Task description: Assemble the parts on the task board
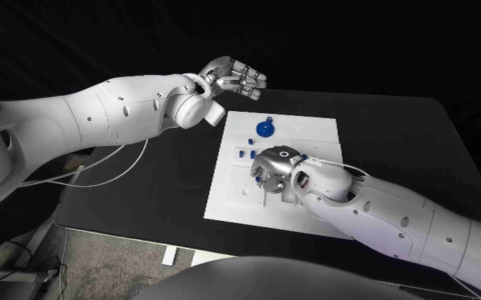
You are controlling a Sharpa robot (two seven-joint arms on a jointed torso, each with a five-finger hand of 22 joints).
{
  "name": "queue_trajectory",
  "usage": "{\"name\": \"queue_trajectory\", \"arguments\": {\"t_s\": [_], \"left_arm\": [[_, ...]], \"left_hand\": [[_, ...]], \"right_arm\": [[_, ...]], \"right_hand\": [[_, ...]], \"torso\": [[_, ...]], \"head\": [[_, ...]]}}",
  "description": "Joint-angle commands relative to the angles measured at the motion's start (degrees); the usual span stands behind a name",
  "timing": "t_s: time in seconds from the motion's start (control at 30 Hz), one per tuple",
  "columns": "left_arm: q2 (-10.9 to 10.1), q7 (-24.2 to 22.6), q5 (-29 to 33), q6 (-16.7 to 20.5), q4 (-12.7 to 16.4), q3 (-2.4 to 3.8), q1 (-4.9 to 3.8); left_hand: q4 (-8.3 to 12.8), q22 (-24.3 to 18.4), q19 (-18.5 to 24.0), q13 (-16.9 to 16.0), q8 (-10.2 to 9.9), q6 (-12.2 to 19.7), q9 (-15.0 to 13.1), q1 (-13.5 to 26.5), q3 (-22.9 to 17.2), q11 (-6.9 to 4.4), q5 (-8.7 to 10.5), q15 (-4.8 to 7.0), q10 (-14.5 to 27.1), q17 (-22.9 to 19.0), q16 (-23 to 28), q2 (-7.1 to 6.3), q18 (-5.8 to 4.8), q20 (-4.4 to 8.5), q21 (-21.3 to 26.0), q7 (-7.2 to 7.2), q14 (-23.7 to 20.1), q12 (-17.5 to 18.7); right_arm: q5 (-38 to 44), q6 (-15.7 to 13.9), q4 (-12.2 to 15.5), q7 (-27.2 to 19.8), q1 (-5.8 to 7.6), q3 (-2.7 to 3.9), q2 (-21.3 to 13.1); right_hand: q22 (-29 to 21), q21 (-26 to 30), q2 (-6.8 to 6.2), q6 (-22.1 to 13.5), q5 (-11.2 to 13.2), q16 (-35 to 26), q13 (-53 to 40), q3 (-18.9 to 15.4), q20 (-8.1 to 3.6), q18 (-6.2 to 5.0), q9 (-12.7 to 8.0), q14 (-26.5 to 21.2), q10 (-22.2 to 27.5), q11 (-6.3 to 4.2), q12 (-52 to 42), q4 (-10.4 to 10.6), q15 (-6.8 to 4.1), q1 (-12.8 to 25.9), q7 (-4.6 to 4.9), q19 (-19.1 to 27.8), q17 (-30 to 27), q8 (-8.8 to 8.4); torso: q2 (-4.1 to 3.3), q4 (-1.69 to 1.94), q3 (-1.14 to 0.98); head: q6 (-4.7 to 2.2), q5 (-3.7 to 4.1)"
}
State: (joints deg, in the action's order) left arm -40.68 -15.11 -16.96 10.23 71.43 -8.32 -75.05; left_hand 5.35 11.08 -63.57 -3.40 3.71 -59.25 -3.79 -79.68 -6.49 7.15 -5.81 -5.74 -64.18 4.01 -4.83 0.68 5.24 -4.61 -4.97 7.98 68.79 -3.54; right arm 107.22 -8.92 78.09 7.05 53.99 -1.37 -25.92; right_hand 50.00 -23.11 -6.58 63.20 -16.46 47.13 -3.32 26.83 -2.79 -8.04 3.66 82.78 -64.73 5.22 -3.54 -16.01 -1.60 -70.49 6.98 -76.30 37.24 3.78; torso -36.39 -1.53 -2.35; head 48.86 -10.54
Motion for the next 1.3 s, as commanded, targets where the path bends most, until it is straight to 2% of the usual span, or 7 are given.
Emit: {"name": "queue_trajectory", "arguments": {"t_s": [0.03, 0.23, 0.4, 0.5, 0.7, 0.87, 1.3], "left_arm": [[0.1, -0.3, 0.3, -0.6, 0.0, 0.04, -0.06], [0.1, -0.3, 0.3, -0.7, -0.2, 0.04, -0.06], [0.1, -0.3, 0.3, -0.8, -0.3, 0.04, -0.06], [0.0, -0.2, 0.3, -0.8, -0.4, 0.04, -0.06], [0.0, -0.3, 0.3, -0.9, -0.5, 0.04, -0.06], [-0.1, -0.5, 0.3, -0.8, -0.6, 0.03, -0.06], [0.1, -0.7, 0.3, -1.0, -0.8, 0.03, -0.05]], "left_hand": [[0.1, -0.1, 0.2, 0.1, -0.1, 0.2, 0.1, -0.1, -0.3, 0.11, -0.14, -0.04, -0.1, -0.1, 0.2, 0.05, -0.67, -0.12, -0.3, 0.30, 0.1, 0.0], [0.0, -0.1, 0.2, 0.1, 0.0, 0.3, 0.0, -0.2, -0.3, 0.13, -0.15, -0.02, 0.0, -0.1, 0.2, 0.07, -0.64, -0.13, -0.3, 0.31, 0.1, 0.0], [0.0, -0.1, 0.2, 0.1, 0.0, 0.3, 0.0, -0.2, -0.3, 0.13, -0.15, -0.02, 0.0, -0.1, 0.2, 0.07, -0.64, -0.13, -0.3, 0.31, 0.1, 0.0], [0.0, -0.1, 0.2, 0.1, 0.0, 0.3, 0.0, -0.2, -0.3, 0.13, -0.15, -0.02, 0.0, -0.1, 0.2, 0.07, -0.64, -0.13, -0.3, 0.31, 0.1, 0.0], [0.0, -0.1, 0.1, 0.1, 0.0, 0.2, 0.0, -0.3, -0.3, 0.10, -0.22, 0.00, -0.1, -0.1, 0.2, 0.08, -0.64, -0.10, -0.4, 0.29, 0.1, 0.0], [0.0, -0.1, 0.1, 0.1, 0.0, 0.2, 0.0, -0.3, -0.3, 0.10, -0.22, 0.00, -0.1, -0.1, 0.2, 0.08, -0.64, -0.10, -0.4, 0.29, 0.1, 0.0], [0.0, -0.1, 0.1, 0.1, 0.0, 0.1, 0.0, -0.4, -0.3, 0.07, -0.16, 0.04, -0.2, -0.1, 0.1, 0.12, -0.65, -0.05, -0.5, 0.27, 0.2, 0.0]], "right_arm": [[-1.2, -1.6, -0.2, 0.4, -0.14, -0.10, -0.2], [-2.0, -4.6, 0.5, 0.4, -0.13, -0.10, -1.0], [-2.7, -6.3, 2.2, 0.5, 0.02, 0.32, -2.6], [-3.7, -6.6, 3.7, 0.3, 0.39, 1.26, -4.0], [-6.5, -3.9, 6.7, -0.2, 1.41, 5.10, -7.7], [-7.3, -2.6, 7.9, -1.0, 2.55, 7.26, -11.0], [-7.7, 1.7, 4.8, -0.9, 3.89, 8.32, -14.2]], "right_hand": [[-0.6, 0.7, -0.65, -1.2, -1.3, 0.3, 0.0, -1.9, 0.52, -1.28, -0.1, -0.2, 1.2, 0.23, 0.2, 0.1, 0.38, -0.3, 0.15, -0.3, 0.0, -0.21], [-4.2, 4.6, -0.16, -4.1, -1.9, 0.4, 0.0, -12.5, 1.12, -1.18, -0.1, -0.3, 5.6, 0.90, 0.2, 1.5, 0.83, -3.5, 0.19, -2.6, -0.5, -0.29], [-5.4, 5.9, -0.51, -4.1, -1.6, 0.6, 0.0, -14.0, 1.11, -1.04, -0.1, -0.3, 5.4, 0.88, 0.2, 3.0, 0.83, -4.4, 0.26, -3.6, -0.5, -0.23], [-5.6, 6.1, -0.65, -3.8, -1.5, 0.7, 0.0, -14.2, 1.13, -1.02, -0.1, -0.3, 5.3, 0.86, 0.2, 3.5, 0.84, -4.4, 0.23, -3.8, -0.5, -0.23], [-5.6, 6.2, 0.28, -3.2, -0.9, 1.2, 0.0, -13.4, 1.06, -1.04, -0.1, -0.3, 4.0, 0.68, 0.2, 3.1, 0.79, -3.9, 0.16, -4.1, -0.3, -0.25], [-5.0, 5.9, 0.57, -2.6, -1.0, 1.8, 0.0, -12.8, 0.94, -1.03, -0.1, -0.3, 3.7, 0.58, 0.2, 2.0, 0.69, -3.4, 0.01, -4.0, -0.1, -0.22], [-5.5, 6.9, 0.47, -3.0, -0.5, 1.9, 0.0, -16.0, 1.07, -0.81, -0.1, -0.4, 4.3, 0.55, 0.2, 3.3, 0.74, -3.9, -0.14, -4.4, -0.3, -0.23]], "torso": [[0.01, -0.01, -0.06], [0.02, 0.01, -0.07], [0.06, -0.06, -0.03], [0.06, -0.09, -0.02], [0.10, -0.12, -0.01], [0.11, -0.15, -0.01], [0.05, -0.10, -0.07]], "head": [[-0.05, 0.26], [-0.15, 0.67], [-0.40, 0.95], [-0.65, 1.28], [-1.18, 2.01], [-1.61, 2.53], [-1.47, 2.69]]}}
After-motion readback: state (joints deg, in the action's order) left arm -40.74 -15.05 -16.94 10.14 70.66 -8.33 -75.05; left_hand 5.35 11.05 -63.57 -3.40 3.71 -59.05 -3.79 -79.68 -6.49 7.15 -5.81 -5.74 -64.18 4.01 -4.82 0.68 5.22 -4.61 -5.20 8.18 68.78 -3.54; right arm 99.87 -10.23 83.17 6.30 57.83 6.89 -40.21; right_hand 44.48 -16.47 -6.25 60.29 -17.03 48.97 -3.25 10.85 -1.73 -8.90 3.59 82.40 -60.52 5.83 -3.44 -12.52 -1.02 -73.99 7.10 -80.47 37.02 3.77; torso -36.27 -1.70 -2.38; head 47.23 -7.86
